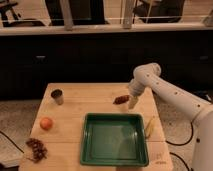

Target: Place pepper in tray

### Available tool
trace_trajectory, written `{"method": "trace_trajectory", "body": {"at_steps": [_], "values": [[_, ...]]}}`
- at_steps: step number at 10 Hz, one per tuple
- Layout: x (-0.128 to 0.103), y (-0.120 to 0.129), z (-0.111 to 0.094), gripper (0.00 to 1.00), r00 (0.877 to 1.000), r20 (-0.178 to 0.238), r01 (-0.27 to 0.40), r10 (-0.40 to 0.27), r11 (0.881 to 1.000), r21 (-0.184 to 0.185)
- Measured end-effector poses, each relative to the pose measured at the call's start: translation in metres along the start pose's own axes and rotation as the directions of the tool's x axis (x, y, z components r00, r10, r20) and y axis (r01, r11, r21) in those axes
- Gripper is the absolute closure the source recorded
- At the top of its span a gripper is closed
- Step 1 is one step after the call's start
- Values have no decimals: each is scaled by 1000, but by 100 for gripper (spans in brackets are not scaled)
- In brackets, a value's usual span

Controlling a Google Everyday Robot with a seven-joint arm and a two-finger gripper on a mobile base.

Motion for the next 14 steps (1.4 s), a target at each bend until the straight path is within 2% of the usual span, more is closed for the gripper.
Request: {"method": "trace_trajectory", "body": {"at_steps": [8, 14], "values": [[1, 1, 25, 20, 1000, 12, -2, 3, 1000, -28], [4, 4, 38, 20, 1000, 6, -10, 10, 999, -49]]}}
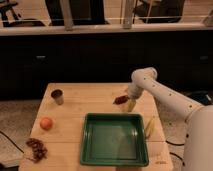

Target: Place pepper in tray

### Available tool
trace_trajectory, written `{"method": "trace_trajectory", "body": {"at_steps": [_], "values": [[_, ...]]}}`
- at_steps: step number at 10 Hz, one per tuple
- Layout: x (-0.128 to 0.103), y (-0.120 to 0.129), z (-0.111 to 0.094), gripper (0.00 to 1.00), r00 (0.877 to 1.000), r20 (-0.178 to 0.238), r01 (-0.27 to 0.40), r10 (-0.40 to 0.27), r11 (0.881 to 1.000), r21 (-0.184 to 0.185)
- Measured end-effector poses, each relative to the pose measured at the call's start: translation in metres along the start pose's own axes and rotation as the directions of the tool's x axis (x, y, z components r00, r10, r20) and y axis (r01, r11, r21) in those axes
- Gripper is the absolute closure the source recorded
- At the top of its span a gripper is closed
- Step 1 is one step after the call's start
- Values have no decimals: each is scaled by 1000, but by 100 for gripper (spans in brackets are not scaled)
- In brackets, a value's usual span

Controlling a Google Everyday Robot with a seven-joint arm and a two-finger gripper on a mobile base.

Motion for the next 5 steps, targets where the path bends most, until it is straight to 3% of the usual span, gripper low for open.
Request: {"method": "trace_trajectory", "body": {"at_steps": [5], "values": [[0, 2, 8, 20, 1000, -8, 3, -3, 1000, -19]]}}
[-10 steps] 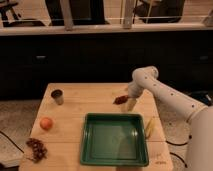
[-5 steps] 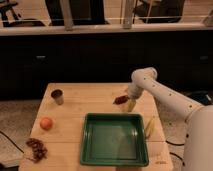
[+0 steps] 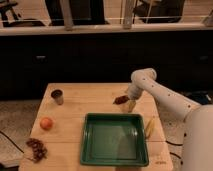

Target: Place pepper in tray

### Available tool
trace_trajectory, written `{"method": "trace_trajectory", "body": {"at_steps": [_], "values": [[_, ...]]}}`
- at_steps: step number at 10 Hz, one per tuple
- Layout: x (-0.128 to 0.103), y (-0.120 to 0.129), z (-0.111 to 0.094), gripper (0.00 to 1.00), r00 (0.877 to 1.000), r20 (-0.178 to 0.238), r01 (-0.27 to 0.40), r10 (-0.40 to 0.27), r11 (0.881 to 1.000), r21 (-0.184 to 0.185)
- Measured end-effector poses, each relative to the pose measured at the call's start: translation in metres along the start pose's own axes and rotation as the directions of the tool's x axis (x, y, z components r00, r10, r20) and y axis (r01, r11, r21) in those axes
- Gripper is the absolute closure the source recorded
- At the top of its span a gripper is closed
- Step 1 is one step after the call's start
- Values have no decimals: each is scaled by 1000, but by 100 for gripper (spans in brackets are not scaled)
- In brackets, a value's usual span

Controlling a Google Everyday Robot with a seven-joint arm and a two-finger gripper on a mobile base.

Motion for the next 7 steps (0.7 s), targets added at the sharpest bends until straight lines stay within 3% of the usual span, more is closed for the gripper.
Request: {"method": "trace_trajectory", "body": {"at_steps": [6, 7], "values": [[6, 4, 10, 20, 1000, -12, 3, -3, 1000, -19], [7, 4, 10, 25, 1000, -11, 3, -3, 1000, -21]]}}
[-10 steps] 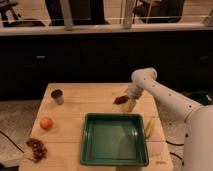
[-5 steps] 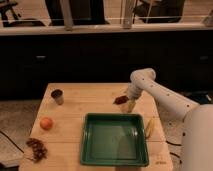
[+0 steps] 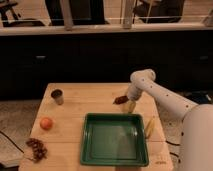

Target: Place pepper in tray

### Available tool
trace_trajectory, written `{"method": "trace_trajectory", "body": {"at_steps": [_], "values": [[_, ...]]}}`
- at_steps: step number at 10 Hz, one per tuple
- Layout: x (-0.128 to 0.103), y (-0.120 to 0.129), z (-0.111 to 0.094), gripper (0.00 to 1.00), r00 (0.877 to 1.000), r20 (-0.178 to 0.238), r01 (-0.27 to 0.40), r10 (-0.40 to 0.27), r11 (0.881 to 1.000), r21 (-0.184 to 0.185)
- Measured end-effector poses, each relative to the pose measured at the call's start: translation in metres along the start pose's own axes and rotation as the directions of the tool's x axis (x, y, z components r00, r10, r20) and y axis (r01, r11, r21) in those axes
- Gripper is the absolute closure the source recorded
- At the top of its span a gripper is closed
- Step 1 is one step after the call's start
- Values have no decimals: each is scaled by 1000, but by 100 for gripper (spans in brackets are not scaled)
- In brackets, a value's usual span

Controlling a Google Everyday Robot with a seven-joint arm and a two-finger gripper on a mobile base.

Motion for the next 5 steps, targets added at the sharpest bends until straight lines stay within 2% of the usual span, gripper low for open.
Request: {"method": "trace_trajectory", "body": {"at_steps": [5], "values": [[3, 2, 2, 26, 1000, -2, 0, 0, 1000, -7]]}}
